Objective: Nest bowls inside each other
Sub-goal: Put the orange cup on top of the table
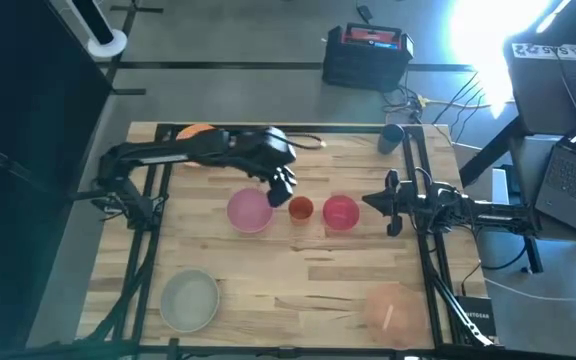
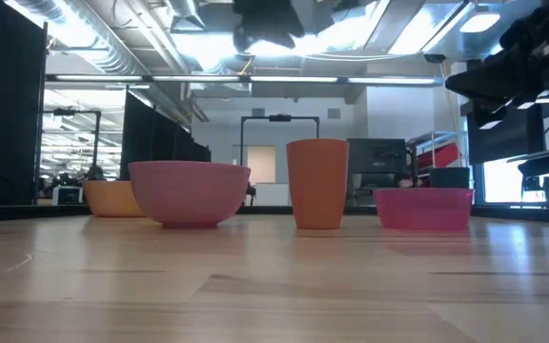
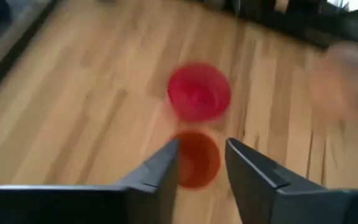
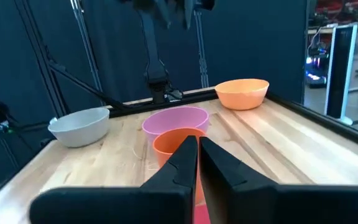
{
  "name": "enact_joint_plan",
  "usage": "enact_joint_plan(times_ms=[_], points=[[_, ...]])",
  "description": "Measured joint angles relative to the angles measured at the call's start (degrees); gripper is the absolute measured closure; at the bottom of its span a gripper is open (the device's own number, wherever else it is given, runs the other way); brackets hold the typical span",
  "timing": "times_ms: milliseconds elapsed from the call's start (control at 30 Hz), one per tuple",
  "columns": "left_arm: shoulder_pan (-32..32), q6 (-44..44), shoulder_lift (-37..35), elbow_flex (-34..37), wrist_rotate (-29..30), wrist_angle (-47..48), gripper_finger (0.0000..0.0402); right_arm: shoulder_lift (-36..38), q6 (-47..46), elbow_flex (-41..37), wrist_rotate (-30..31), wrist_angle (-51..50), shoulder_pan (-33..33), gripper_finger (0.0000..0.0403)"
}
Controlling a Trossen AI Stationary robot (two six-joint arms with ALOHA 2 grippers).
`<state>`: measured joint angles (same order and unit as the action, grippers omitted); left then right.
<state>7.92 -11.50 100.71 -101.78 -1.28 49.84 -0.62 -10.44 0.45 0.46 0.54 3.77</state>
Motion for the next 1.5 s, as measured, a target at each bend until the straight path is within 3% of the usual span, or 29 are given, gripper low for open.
enact_joint_plan(times_ms=[200,667,1000,1100,1267,1500], points=[[-0.9,4.2,7.7,-6.7,0.4,3.4,0.022,0.0,-3.4,0.0,0.0,0.0,0.0,0.0402],[-0.7,6.1,19.1,-6.6,0.7,6.9,0.023,0.0,-3.0,0.0,0.0,-0.1,0.0,0.0402],[0.7,7.4,21.1,-5.8,1.9,4.8,0.0233,0.0,-3.0,0.0,0.0,-0.1,0.0,0.0402],[1.7,7.4,21.2,-5.3,2.0,6.0,0.0265,0.0,-2.8,0.0,0.0,-0.1,0.0,0.0402],[2.8,9.3,22.2,-5.3,1.9,7.1,0.0384,0.0,-3.0,0.0,0.2,-0.1,0.0,0.0402],[7.3,15.1,22.3,-8.6,2.4,7.6,0.0394,-0.4,-4.4,0.0,1.3,0.1,0.0,0.0402]])
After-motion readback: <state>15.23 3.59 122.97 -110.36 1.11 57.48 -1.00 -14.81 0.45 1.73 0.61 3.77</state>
